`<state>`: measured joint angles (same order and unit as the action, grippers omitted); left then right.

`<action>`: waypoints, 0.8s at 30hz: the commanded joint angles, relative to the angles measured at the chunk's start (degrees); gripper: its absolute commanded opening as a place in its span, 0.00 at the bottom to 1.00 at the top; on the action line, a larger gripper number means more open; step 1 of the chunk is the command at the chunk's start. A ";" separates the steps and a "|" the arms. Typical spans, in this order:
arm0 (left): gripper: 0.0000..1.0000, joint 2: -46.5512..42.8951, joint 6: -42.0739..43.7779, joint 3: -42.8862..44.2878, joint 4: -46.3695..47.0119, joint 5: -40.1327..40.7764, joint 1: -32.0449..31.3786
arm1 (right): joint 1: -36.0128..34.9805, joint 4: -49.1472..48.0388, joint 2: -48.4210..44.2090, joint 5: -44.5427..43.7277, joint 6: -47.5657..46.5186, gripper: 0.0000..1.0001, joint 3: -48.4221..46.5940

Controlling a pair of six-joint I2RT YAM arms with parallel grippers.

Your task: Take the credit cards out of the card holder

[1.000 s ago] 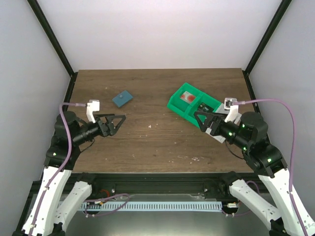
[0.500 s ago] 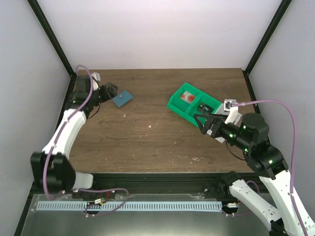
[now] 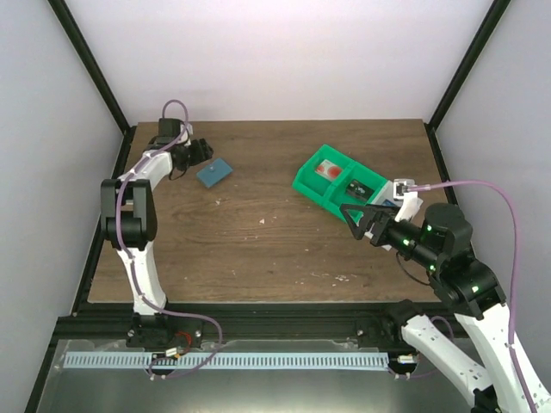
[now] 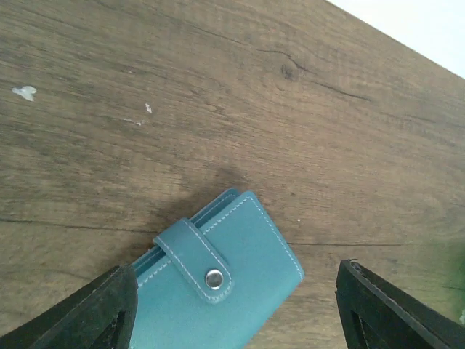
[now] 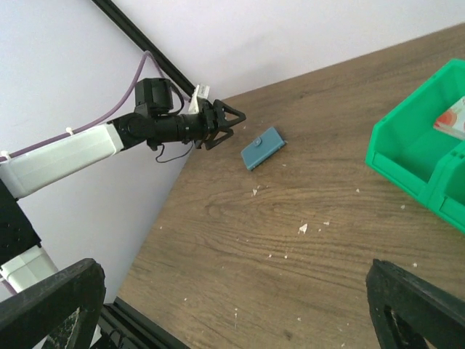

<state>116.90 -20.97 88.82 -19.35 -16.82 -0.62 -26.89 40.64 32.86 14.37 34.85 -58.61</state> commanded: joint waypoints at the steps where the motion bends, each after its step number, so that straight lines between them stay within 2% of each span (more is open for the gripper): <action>1: 0.77 3.97 3.95 4.93 0.65 -2.90 0.52 | -0.61 -0.47 0.43 1.60 1.42 1.00 0.38; 6: 0.71 11.43 4.63 9.45 -2.46 -7.23 0.44 | -0.60 0.13 0.10 0.67 1.38 1.00 -0.29; 16: 0.66 12.72 4.46 7.57 -4.12 -9.10 -1.23 | -0.61 2.68 0.67 -0.83 -0.26 1.00 -1.29; 24: 0.63 9.07 5.20 -1.37 -4.60 -8.36 -6.51 | -0.61 4.32 0.52 -4.87 1.16 1.00 2.30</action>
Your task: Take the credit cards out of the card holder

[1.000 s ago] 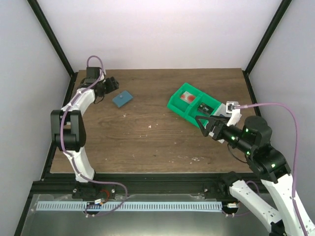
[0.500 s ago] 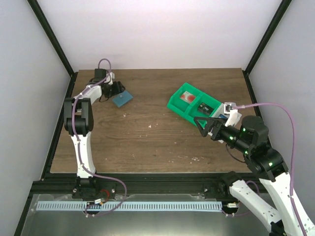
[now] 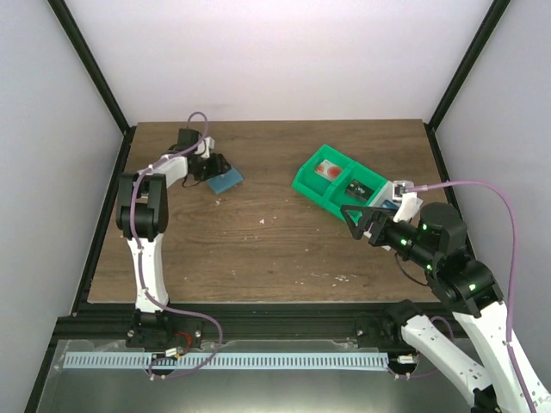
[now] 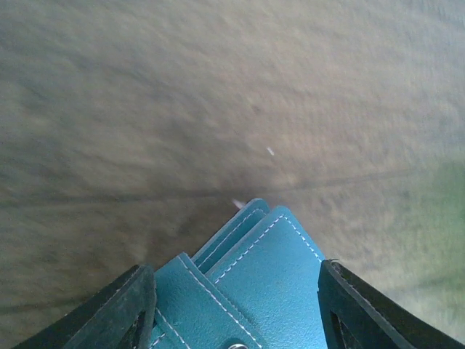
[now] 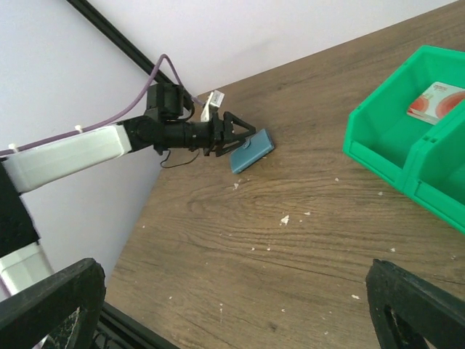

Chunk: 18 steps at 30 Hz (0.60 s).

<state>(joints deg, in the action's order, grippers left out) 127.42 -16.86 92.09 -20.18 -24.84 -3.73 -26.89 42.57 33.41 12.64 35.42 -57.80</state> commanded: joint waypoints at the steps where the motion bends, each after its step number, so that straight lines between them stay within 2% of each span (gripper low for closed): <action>1: 0.63 -1.85 0.93 -5.96 -3.74 -0.48 -4.00 | -0.61 2.57 0.32 -3.25 1.06 1.00 2.27; 5: 0.59 -5.18 -0.72 -12.34 -1.58 -1.47 -6.32 | -0.61 2.07 1.51 -2.38 2.78 1.00 5.85; 12: 0.57 -15.24 -5.81 -26.88 6.30 -5.33 -11.31 | -0.63 -1.34 2.09 -1.45 4.77 0.99 12.82; 18: 0.57 -19.83 -7.47 -33.76 11.48 -7.86 -14.52 | -0.61 -7.21 3.19 2.86 5.51 0.92 18.38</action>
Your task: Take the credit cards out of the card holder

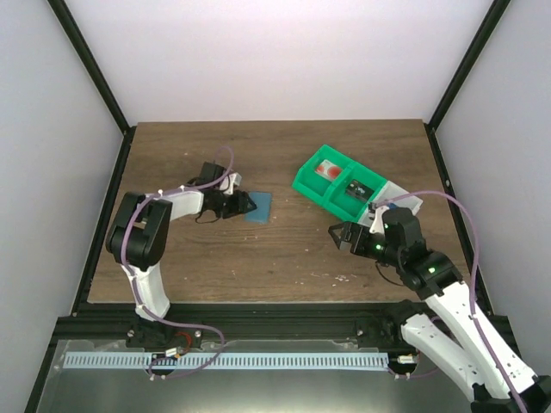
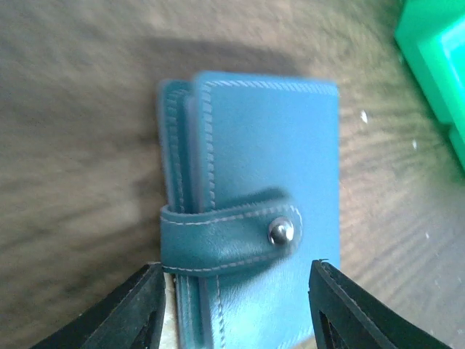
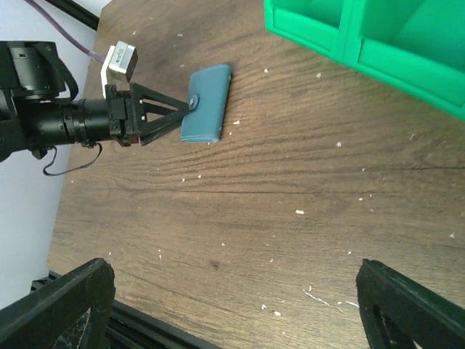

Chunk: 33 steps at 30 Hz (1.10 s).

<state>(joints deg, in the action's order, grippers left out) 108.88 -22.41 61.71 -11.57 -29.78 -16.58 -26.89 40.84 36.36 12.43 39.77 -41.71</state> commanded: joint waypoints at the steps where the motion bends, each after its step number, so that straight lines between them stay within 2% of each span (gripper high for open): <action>1: 0.57 -1.56 -2.11 -3.79 3.63 -3.74 -1.97 | -0.61 -6.89 0.52 3.97 1.18 0.89 3.26; 3: 0.56 -2.44 -2.61 -3.78 4.86 -3.56 -2.14 | -0.64 -9.43 1.26 5.36 1.12 0.86 4.77; 6: 0.56 -3.18 -2.85 -1.67 4.95 1.93 -2.14 | -0.64 -12.57 3.04 6.33 1.14 0.80 5.99; 9: 0.56 -1.48 -3.07 1.81 3.95 7.45 -2.06 | -0.61 -15.78 5.31 6.13 0.84 0.71 6.93; 12: 0.54 1.73 -3.27 5.36 3.11 8.79 -2.10 | -0.63 -17.64 8.08 6.45 0.46 0.66 7.10; 19: 0.50 7.22 -3.52 7.78 1.90 3.50 -2.59 | -0.62 -20.07 10.26 6.78 -0.42 0.63 7.25; 23: 0.49 6.46 -3.36 4.94 3.58 0.77 -4.91 | -0.61 -21.01 10.44 6.49 -0.42 0.62 8.46; 26: 0.48 5.97 -4.04 1.96 5.59 -2.66 -7.51 | -0.63 -22.60 11.15 8.02 0.00 0.55 11.04; 29: 0.48 4.12 -6.27 -2.06 10.44 -5.17 -9.43 | -0.63 -23.69 11.91 10.52 -0.90 0.53 13.80; 33: 0.46 1.35 -8.40 -4.89 13.09 -6.46 -12.32 | -0.62 -24.89 12.77 9.42 -1.44 0.48 15.83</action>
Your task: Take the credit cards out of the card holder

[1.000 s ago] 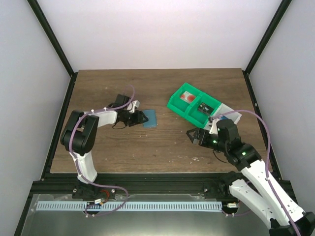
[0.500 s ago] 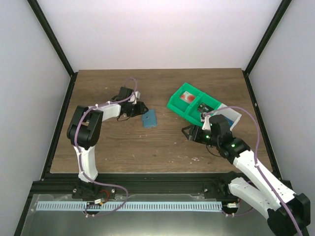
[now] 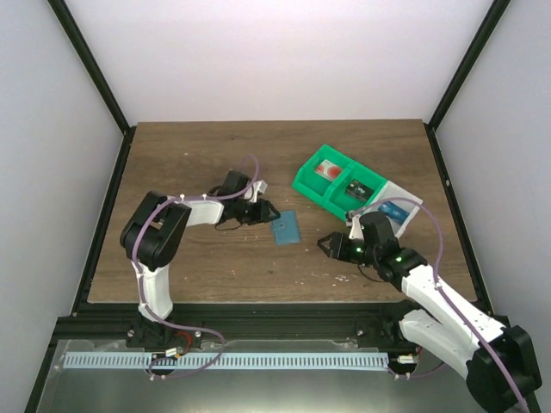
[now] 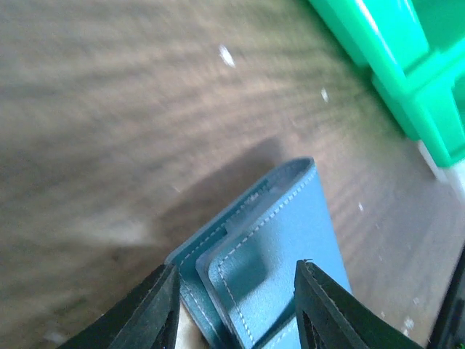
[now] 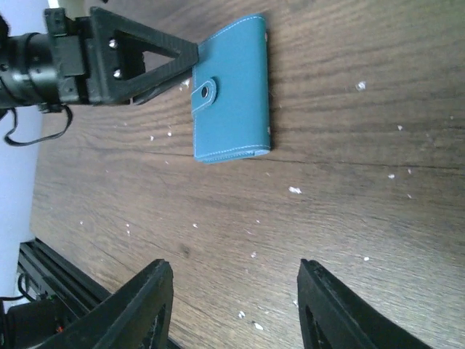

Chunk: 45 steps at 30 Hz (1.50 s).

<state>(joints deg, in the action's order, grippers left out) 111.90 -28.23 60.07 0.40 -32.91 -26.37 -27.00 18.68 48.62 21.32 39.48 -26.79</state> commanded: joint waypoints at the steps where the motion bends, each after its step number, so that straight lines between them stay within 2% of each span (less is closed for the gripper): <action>1: 0.46 -2.33 -3.27 -4.05 1.89 -3.40 -3.21 | -0.53 -3.33 1.15 0.49 -0.67 0.45 1.23; 4: 0.46 -4.23 -5.60 -7.16 5.23 -4.08 -5.34 | -0.51 -7.04 4.40 2.10 0.24 0.34 2.44; 6: 0.46 -4.78 -7.33 -9.15 8.10 -4.88 -6.43 | -0.51 -9.95 7.22 2.44 -0.28 0.31 2.69; 11: 0.46 -4.78 -8.82 -11.99 10.35 -4.31 -8.19 | -0.51 -13.07 16.93 -0.71 -6.07 0.31 -0.80; 16: 0.46 -4.55 -9.45 -13.23 11.95 -4.16 -8.18 | -0.46 -16.83 26.06 2.25 -7.47 0.31 -4.40; 19: 0.46 -4.64 -10.59 -13.86 13.58 -4.51 -8.28 | -0.49 -16.18 29.60 -1.16 -8.83 0.31 -7.15; 24: 0.45 -4.21 -11.36 -14.00 15.08 -4.88 -8.43 | -0.38 -15.85 32.19 -5.02 -13.80 0.37 -11.04; 31: 0.45 -3.83 -12.58 -14.69 16.98 -5.68 -8.63 | -0.33 -17.66 39.96 2.46 -17.99 0.42 -14.12; 36: 0.45 -4.51 -12.90 -15.39 17.24 -5.82 -9.02 | -0.33 -16.67 43.24 1.01 -19.55 0.46 -15.81; 38: 0.44 -4.79 -12.53 -15.51 16.66 -5.62 -9.03 | -0.33 -16.80 43.98 1.73 -19.87 0.44 -15.50; 42: 0.41 -5.42 -11.98 -16.13 16.12 -5.25 -9.07 | -0.31 -18.96 43.63 5.78 -19.79 0.30 -12.73; 44: 0.40 -5.70 -11.62 -16.60 16.01 -5.02 -9.08 | -0.33 -19.20 42.76 5.73 -19.43 0.28 -11.65; 45: 0.40 -5.68 -11.43 -16.75 15.82 -4.84 -9.06 | -0.33 -19.08 42.31 5.12 -19.39 0.31 -11.24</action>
<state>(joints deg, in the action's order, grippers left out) 106.91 -40.80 44.86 17.78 -37.80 -34.65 -26.70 0.40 91.88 23.03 20.40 -39.97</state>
